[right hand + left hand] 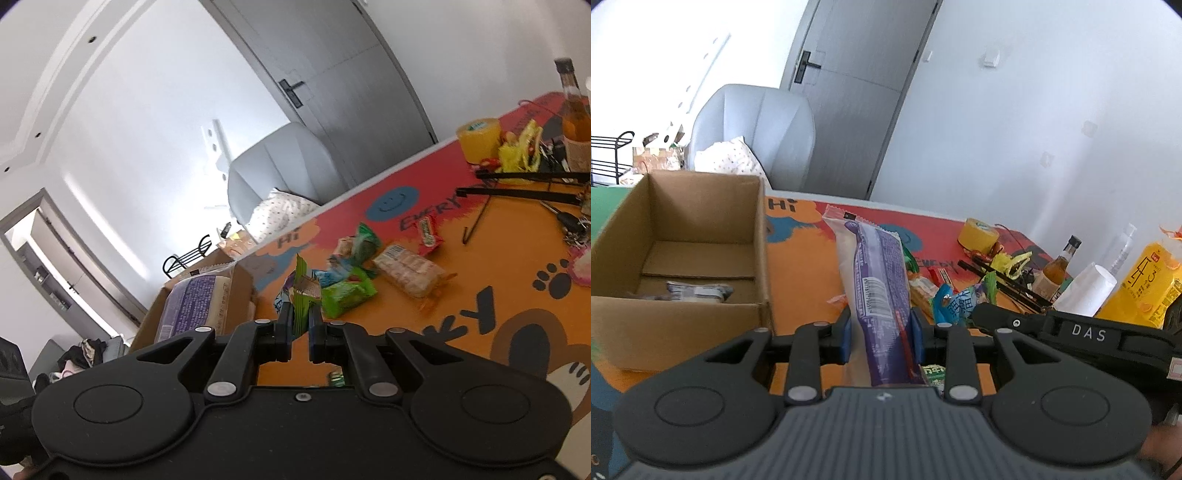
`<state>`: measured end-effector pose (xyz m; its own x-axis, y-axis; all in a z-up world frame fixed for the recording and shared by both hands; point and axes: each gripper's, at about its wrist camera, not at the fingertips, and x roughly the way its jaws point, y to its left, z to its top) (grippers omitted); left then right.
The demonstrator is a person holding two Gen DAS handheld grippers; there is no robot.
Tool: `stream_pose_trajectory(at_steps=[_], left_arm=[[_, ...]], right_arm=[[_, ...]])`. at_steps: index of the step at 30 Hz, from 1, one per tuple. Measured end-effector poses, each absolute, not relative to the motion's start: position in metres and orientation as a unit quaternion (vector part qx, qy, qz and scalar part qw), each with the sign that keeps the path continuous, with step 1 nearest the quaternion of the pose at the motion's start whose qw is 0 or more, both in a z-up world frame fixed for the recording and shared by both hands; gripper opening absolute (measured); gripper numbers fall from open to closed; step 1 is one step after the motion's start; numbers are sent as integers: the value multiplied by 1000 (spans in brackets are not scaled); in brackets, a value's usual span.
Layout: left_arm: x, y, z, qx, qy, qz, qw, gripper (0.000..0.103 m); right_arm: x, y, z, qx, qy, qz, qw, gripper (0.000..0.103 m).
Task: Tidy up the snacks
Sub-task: 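Carry the purple bar and green packet over the cardboard box with both grippers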
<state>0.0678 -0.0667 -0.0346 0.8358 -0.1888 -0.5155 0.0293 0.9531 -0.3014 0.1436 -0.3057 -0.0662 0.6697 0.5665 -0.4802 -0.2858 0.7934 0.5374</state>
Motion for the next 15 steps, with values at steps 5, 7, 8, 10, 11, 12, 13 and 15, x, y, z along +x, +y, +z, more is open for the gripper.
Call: stream_pose_trajectory(at_steps=[5,7,8,10,11,12,13,15], left_arm=[[59,-56,-26,-147,267,-52,951,30],[55,-50,-21,-150,261,-51,952,30],[53,-47,-18,-151,258,-51,953,30],[51,-40,-12,-154,254,-47,954,30],[50,-36,-9,-155,252,-45,954,30],[49,-32,-6,-156,250,-43,955,30],[48,-28,-3,-157,249,-40,955,30],[46,-17,4,-156,244,-36,956,30]], right_arm=[[136,-295,-56,204,312,253,893,6],[134,-291,-51,201,307,258,894,6],[133,-289,-48,200,305,261,894,6],[131,-285,-44,198,300,266,894,6],[131,-283,-42,197,298,269,894,6],[130,-281,-40,197,297,272,894,6],[130,-279,-38,197,296,275,893,6],[132,-274,-34,196,293,281,893,6]])
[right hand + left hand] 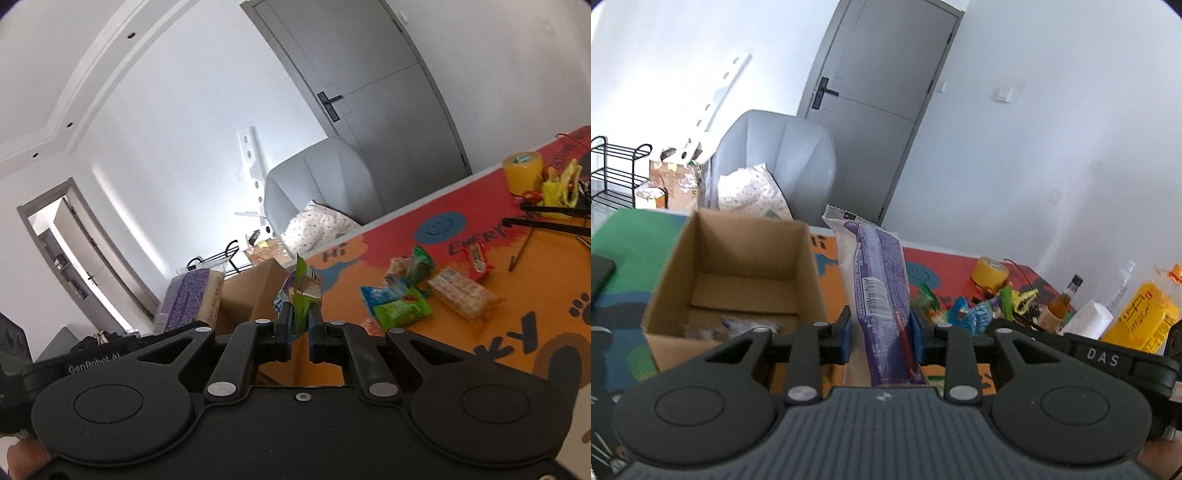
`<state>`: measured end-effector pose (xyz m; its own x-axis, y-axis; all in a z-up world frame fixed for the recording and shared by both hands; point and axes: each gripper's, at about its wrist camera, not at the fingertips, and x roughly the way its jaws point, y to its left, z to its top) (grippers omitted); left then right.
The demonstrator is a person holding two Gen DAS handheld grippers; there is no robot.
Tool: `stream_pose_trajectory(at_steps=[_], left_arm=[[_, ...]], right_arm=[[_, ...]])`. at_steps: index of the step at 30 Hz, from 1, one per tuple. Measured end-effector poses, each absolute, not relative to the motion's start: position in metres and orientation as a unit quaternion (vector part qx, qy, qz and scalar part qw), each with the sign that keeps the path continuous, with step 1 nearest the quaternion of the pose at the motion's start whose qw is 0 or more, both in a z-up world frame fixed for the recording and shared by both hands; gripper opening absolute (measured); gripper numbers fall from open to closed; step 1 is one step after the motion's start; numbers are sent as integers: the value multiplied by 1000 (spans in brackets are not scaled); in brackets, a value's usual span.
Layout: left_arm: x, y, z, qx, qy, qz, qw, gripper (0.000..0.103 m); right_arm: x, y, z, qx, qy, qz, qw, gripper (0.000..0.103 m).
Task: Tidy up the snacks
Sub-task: 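Carry the purple bar and green packet over the cardboard box with both grippers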
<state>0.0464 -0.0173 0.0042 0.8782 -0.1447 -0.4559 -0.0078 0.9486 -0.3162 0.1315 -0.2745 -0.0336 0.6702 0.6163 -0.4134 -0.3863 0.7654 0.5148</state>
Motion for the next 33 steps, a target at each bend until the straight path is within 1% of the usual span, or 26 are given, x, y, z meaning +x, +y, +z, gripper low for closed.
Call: stream_pose_trajectory(at_steps=[13,18,33], left_arm=[[47,37,35,-157,225,5,962,30],[53,54,33,-162,230,19,959,30],[81,99,5,-202,280,55,937,30]], right_arm=[[138,-234,-6,172,277,316,891,6],[144,-217,-5,166,279,326,888,6],[176,-168,-16,166,315,348,867,6]])
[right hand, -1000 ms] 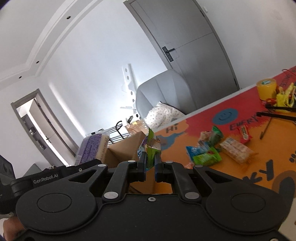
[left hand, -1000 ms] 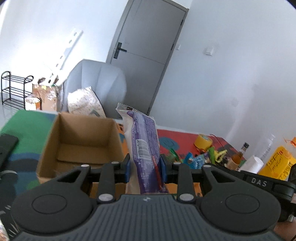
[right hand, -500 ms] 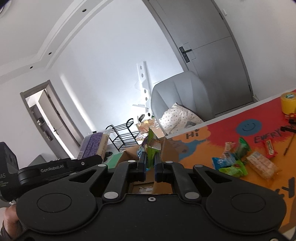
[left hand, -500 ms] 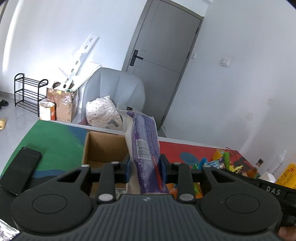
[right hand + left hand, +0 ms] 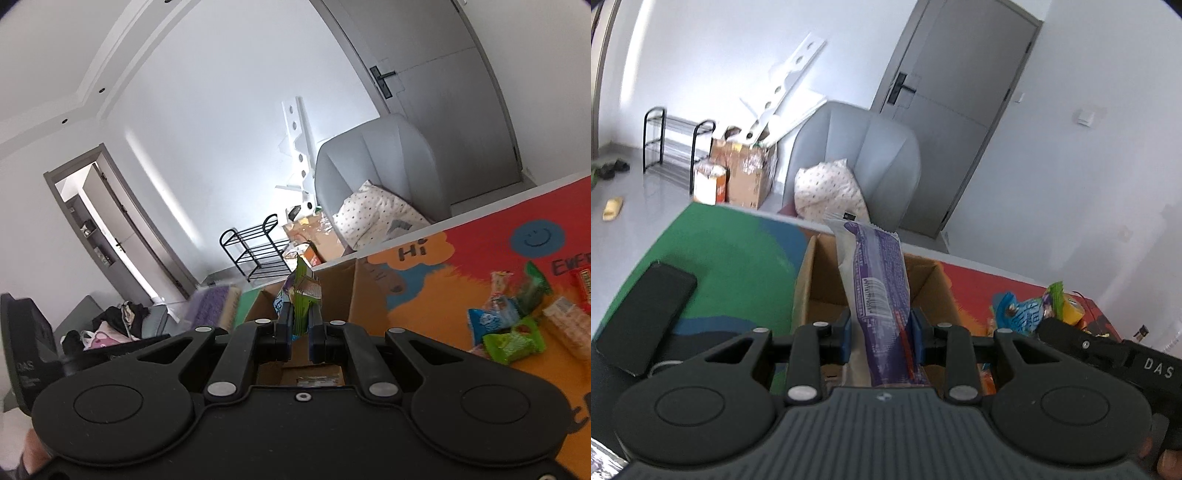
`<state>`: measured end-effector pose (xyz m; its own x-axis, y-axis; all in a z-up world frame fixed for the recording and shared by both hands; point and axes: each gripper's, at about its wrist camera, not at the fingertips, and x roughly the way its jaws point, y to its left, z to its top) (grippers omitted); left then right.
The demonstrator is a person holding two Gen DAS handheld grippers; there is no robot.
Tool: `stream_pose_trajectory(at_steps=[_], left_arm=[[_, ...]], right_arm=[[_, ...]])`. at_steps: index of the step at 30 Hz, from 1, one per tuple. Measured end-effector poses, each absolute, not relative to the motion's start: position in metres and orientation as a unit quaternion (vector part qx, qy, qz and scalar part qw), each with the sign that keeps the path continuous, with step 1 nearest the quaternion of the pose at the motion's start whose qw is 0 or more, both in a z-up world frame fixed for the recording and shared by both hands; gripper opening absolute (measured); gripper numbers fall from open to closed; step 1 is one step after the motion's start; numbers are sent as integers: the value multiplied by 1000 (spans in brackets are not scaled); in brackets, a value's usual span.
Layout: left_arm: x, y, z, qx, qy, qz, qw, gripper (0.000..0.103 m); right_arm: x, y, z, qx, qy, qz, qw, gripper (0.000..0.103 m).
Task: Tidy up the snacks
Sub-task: 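Carry the purple bar and green packet over the cardboard box with both grippers, then open both grippers to release the snacks into the cardboard box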
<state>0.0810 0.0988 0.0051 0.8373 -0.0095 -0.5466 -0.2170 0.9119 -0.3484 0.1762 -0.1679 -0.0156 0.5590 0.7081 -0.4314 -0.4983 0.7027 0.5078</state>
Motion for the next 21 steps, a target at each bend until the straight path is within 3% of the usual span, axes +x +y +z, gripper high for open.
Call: stream_pose_trajectory(at_steps=[9,17,19,21], left_arm=[[100,103,-4,-192,294,86,932,34],[87,107,-2,-214,285,108,928,60],[85,107,0,-217,283,112,927,64],[83,106,2,-218,280,115,928,69]], right_arm=[[196,-143,-32,166,350,355,851,6],[205,-133,-34,165,365,363,841,8],[207,-134,-34,168,369,360,840,18],[205,-138,-34,170,371,351,843,21]])
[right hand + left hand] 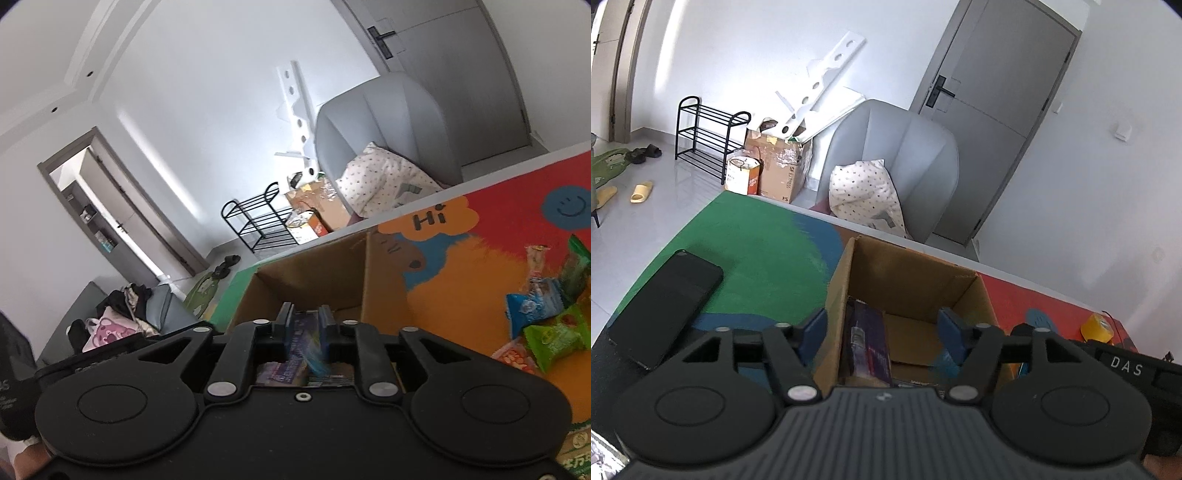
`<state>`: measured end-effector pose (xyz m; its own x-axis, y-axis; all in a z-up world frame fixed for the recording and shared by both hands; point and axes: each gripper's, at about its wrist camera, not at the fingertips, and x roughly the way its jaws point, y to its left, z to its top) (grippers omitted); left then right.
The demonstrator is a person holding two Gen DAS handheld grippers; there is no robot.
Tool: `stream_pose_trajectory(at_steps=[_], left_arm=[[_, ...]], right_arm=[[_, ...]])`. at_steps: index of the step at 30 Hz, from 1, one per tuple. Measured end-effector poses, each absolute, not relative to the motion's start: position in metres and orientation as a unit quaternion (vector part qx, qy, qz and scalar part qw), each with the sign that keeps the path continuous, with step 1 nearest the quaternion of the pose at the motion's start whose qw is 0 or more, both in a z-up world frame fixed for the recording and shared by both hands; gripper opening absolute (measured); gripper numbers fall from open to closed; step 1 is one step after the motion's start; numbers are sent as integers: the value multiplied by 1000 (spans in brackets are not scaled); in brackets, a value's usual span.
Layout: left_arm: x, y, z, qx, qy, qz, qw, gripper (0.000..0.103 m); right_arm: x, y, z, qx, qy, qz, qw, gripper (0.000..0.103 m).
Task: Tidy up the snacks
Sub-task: 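Open both grippers to release the snacks into the cardboard box, then grasp the green-and-white snack packet with the left gripper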
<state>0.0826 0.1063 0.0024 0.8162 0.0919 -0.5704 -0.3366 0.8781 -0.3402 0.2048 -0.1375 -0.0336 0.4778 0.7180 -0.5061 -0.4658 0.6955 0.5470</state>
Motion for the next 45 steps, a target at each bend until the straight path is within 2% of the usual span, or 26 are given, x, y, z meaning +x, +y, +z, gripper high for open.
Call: stream_pose_trajectory(at_steps=[3,5,10,12,16,22,26,31,36,45], left_arm=[[79,106,8,-232,278,120,924,79],[76,101,10,-231,268,124,927,91],[81,92,7,-230,293,119,920,92],[81,87,6,-226,294,117,921,92],[81,74,2,-219,303,110,921,92],[80,52,4,-208,292,93,929,103],[83,34,6,-194,292,79,933,103],[84,8,6,-172,281,56,943,103],[87,-17,4,-151,274,44,949,103],[94,-51,-2,-141,292,21,946,103]], right_arm=[[202,-147,-37,172,375,341,845,23],[197,-156,-40,173,379,329,848,28],[184,-172,-41,166,377,314,855,44],[180,-177,-40,162,375,309,859,47],[172,-187,-33,135,364,287,876,66],[165,-211,-28,117,347,255,895,75],[162,-232,-31,123,346,232,901,81],[162,-259,-35,132,340,202,909,98],[160,-280,-37,130,332,192,914,103],[159,-316,-44,115,334,160,922,103]])
